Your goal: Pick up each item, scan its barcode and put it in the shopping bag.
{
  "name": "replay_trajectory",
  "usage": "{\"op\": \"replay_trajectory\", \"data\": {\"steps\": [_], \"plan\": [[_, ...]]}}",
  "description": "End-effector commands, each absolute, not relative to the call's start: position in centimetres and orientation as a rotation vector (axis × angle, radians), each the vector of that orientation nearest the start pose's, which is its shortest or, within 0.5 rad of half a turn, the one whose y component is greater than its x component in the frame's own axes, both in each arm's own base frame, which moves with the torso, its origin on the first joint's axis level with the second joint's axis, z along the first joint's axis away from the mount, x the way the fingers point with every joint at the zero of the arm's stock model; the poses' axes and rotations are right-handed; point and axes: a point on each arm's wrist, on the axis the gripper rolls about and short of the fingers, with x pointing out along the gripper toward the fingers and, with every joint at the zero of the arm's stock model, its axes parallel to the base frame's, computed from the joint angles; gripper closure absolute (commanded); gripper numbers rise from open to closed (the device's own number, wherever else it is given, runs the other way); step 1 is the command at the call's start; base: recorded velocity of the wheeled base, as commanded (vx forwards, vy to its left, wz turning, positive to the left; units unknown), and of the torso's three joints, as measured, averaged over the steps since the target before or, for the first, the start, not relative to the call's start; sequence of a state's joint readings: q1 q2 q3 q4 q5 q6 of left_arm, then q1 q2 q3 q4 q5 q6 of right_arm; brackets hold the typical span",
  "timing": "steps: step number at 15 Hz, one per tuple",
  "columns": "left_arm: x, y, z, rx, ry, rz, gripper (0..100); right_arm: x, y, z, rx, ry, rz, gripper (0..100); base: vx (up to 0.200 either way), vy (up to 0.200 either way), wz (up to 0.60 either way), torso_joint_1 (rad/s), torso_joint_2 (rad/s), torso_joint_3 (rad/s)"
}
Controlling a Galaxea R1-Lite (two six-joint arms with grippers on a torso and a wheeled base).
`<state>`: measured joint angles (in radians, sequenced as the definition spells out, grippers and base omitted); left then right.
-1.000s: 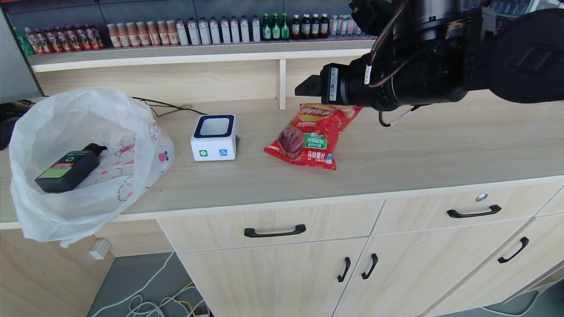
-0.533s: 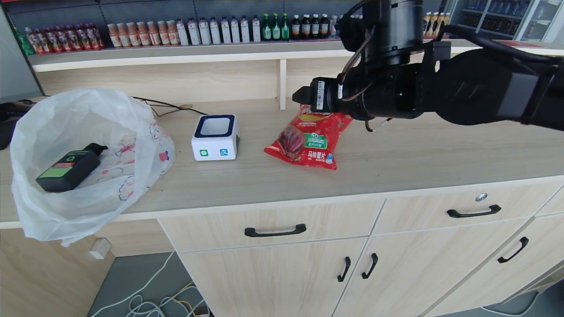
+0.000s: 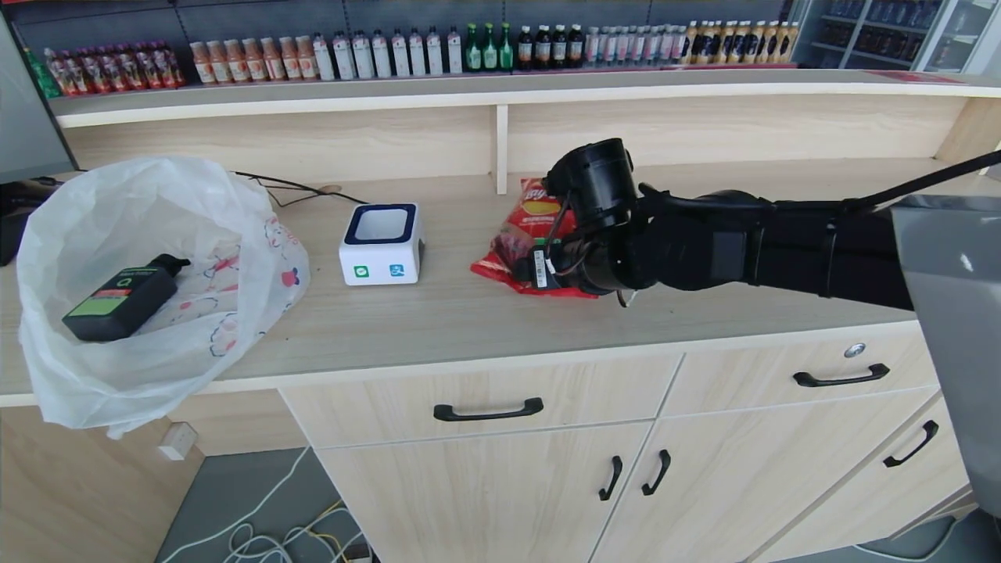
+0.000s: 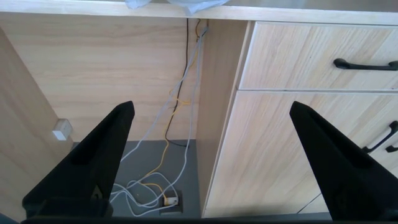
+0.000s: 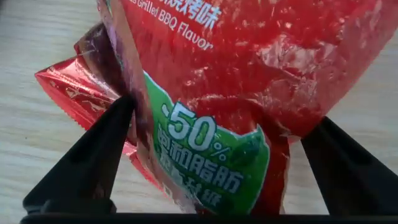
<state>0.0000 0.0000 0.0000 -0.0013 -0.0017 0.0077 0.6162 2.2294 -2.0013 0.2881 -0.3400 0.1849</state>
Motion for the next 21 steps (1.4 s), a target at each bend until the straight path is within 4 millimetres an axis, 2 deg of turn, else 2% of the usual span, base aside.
{"op": "replay_trajectory", "data": {"steps": [1, 3, 6, 19, 21], "plan": [[-2.3, 0.0, 7.6, 0.008, -0.002, -0.002, 0, 37.6, 25.7, 22.8, -0.03, 0.473, 0.22, 0, 0.0, 0.0, 0.0, 0.0, 0.0, 0.0], [-2.3, 0.0, 7.6, 0.008, -0.002, -0.002, 0, 35.6, 26.6, 24.9, 0.018, 0.437, 0.254, 0, 0.0, 0.0, 0.0, 0.0, 0.0, 0.0], [-2.3, 0.0, 7.6, 0.008, -0.002, -0.002, 0, 32.6, 25.7, 29.5, 0.07, 0.338, 0.285, 0, 0.0, 0.0, 0.0, 0.0, 0.0, 0.0], [-2.3, 0.0, 7.6, 0.008, -0.002, -0.002, 0, 32.3, 25.7, 29.9, 0.076, 0.324, 0.271, 0, 0.0, 0.0, 0.0, 0.0, 0.0, 0.0], [-2.3, 0.0, 7.6, 0.008, -0.002, -0.002, 0, 32.3, 26.3, 29.7, 0.079, 0.312, 0.263, 0, 0.0, 0.0, 0.0, 0.0, 0.0, 0.0]]}}
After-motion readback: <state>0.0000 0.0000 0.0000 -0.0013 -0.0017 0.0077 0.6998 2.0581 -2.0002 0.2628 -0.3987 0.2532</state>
